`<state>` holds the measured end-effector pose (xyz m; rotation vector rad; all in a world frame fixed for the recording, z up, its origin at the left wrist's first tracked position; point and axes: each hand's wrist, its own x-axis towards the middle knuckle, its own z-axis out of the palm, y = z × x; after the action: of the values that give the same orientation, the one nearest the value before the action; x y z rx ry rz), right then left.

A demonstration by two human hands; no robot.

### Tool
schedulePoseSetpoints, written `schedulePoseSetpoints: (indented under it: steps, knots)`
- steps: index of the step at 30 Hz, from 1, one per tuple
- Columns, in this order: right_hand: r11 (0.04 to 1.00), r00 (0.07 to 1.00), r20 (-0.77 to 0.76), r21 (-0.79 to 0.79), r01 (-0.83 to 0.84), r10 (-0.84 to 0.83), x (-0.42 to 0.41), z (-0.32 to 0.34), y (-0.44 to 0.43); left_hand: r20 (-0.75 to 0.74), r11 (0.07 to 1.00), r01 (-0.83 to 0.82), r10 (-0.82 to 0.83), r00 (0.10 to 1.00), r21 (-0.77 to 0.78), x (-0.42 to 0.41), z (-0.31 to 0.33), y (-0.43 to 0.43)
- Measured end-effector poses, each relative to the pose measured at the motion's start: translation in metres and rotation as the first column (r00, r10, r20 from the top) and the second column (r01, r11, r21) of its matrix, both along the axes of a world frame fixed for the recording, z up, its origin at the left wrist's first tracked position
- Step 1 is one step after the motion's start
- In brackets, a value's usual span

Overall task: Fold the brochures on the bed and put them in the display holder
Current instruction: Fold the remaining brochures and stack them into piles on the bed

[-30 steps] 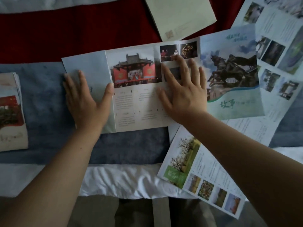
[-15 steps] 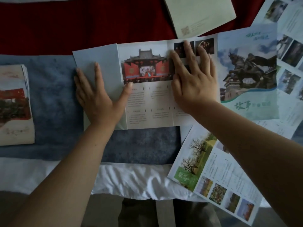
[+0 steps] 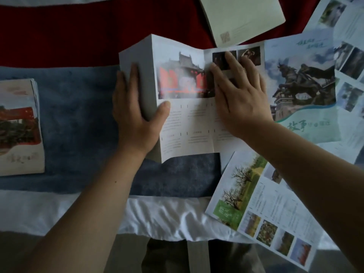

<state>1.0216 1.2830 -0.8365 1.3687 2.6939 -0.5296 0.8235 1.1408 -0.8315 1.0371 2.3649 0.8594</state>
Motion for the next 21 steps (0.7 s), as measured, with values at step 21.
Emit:
schedulePoseSetpoints:
  steps: [21]
  knots:
    - [0.995,0.997,0.026,-0.054,0.079,-0.078,0.105,0.0,-0.02,-0.169,0.874,0.33,-0.408,0.897,-0.357,0.172,0.019,0.07]
